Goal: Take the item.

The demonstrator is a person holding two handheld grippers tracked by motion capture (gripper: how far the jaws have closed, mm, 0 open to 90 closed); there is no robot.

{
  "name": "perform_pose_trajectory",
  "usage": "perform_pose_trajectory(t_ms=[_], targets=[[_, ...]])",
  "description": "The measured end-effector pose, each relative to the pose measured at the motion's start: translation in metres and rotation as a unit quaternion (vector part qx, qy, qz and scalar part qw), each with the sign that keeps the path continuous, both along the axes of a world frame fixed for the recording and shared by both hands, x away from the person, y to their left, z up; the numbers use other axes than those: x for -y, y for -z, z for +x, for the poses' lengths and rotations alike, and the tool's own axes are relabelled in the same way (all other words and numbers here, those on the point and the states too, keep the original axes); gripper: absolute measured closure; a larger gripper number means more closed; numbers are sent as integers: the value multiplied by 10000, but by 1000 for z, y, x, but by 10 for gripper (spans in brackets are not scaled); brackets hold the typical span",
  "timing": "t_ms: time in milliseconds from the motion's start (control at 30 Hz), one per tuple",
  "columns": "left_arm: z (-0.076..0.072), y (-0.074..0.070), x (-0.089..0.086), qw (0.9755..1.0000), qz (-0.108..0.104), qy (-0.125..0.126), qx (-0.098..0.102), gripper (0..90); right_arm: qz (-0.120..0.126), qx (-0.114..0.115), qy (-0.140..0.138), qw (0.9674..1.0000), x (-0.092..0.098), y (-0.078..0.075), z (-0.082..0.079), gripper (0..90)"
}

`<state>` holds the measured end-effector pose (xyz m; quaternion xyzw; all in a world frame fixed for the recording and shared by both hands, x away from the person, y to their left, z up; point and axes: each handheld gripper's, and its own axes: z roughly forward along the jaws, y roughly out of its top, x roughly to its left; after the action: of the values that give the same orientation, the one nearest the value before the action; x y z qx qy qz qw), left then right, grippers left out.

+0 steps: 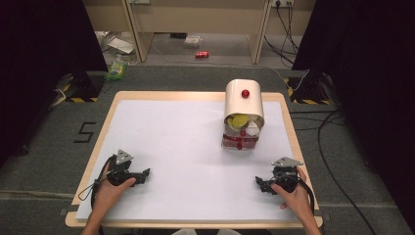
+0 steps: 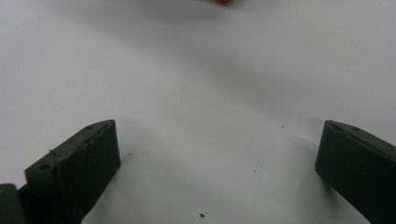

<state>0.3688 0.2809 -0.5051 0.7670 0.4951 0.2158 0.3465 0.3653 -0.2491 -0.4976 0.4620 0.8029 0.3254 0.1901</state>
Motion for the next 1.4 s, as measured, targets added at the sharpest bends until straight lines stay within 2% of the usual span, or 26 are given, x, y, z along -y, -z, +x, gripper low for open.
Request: perform_pose_trajectory(t_ms=[100,200,267,300,433,500,533,600,667,900,1400], targets=[[0,0,0,10000,1,1,-1,65,4,-5,16,10000,0,0,0,5],[0,0,0,10000,0,0,0,66,-9,27,-1,10000,0,-1,0,56],[0,0,0,10000,1,1,-1,66,46,130,-41,9999,1,-4,-1,229],[0,0,0,10000,2,1,0,65,91,215,-39,9997,2,-7,-1,135],[0,0,0,10000,1,0,1,65,159,363,-55,9992,2,-13,-3,206],[0,0,0,10000,6,-2,1,66,222,440,-84,9988,1,-17,-4,124],[0,0,0,10000,7,-3,1,66,269,498,-94,9984,-1,-20,-5,188],[0,0,0,10000,4,-3,0,66,273,535,-125,9981,-4,-23,-7,137],[0,0,0,10000,0,1,0,66,257,572,-173,9979,-6,-26,-8,171],[0,0,0,10000,-2,0,0,66,173,666,-221,9974,-11,-31,-9,158],[0,0,0,10000,0,1,-1,66,180,846,-376,9955,-24,-51,-8,158]])
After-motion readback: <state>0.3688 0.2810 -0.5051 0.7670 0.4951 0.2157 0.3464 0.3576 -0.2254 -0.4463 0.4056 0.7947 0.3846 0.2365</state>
